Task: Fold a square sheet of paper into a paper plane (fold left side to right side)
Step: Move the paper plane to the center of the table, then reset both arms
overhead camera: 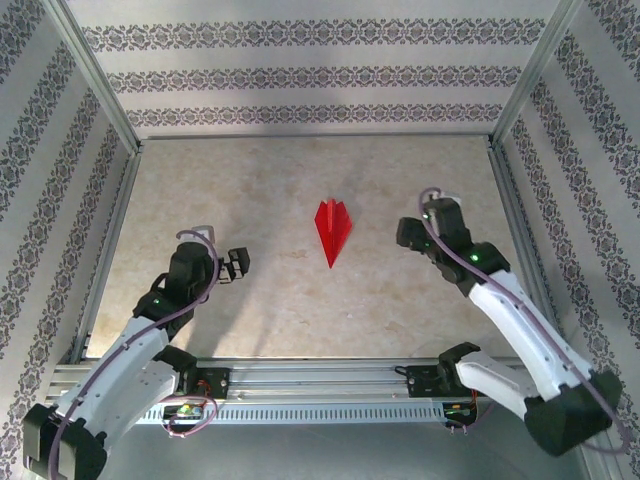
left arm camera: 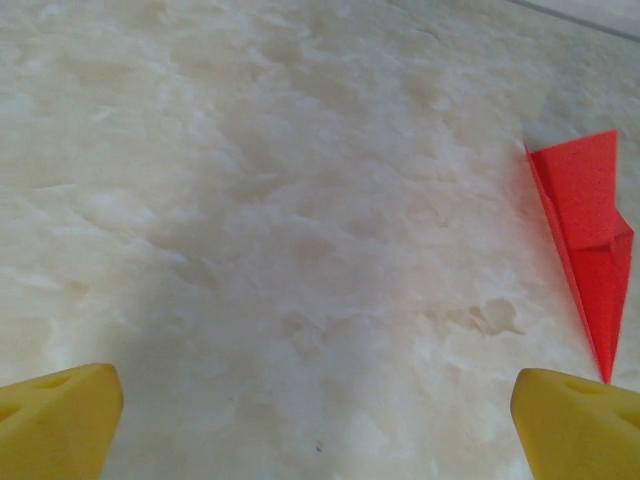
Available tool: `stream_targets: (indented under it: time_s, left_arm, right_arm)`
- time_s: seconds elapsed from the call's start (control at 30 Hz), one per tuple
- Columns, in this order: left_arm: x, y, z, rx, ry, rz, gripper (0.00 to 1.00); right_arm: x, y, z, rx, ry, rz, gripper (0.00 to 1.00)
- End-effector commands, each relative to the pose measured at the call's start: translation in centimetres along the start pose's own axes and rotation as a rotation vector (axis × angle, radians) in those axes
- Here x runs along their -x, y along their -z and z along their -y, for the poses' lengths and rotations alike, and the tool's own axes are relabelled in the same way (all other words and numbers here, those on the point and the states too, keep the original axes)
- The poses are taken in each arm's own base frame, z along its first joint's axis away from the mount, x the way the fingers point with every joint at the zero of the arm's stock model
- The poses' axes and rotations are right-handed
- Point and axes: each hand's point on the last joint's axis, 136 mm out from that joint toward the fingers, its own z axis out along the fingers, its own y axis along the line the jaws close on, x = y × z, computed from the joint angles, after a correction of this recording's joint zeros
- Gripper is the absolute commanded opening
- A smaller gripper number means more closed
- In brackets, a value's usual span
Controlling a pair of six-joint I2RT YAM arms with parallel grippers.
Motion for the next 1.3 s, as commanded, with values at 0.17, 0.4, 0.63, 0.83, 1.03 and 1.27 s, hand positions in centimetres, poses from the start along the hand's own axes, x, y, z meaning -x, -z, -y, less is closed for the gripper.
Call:
stream_targets:
  time_s: [0.17,0.4,0.63,0.83,1.03,1.27]
  left_arm:
    - [4.7,0.2,-1.1,0.004,0.0,0.08,1.0]
    - [5.3,-0.1,-2.3,0.044,0.02,0.086,1.0]
    - [4.7,0.0,-3.3,0.084,0.034,0.071,1.0]
    - [3.9,-0.1,-4.3,0.118,0.048,0.059,1.0]
    - [3.4,-0.2,-4.9,0.137,0.063,0.052,1.0]
    - [3.2,-0.4,-5.2,0.141,0.067,0.045,1.0]
  right_arm:
    - [-0.6,-0.5,6.0,-0.089,-0.011,0.107,0.98]
    - [-0.9,-3.4,8.8,-0.179,-0.017,0.185,0.98]
    - [-1.8,-6.9,10.2,-0.167,-0.055,0.281,0.98]
    - [-2.3,-9.3,9.8,-0.118,-0.012,0.287,0.98]
    - [-0.6,-9.8,8.4,-0.04,0.007,0.39,0.98]
    - [1.2,-10.9,6.4,0.058,0.059,0.459,0.98]
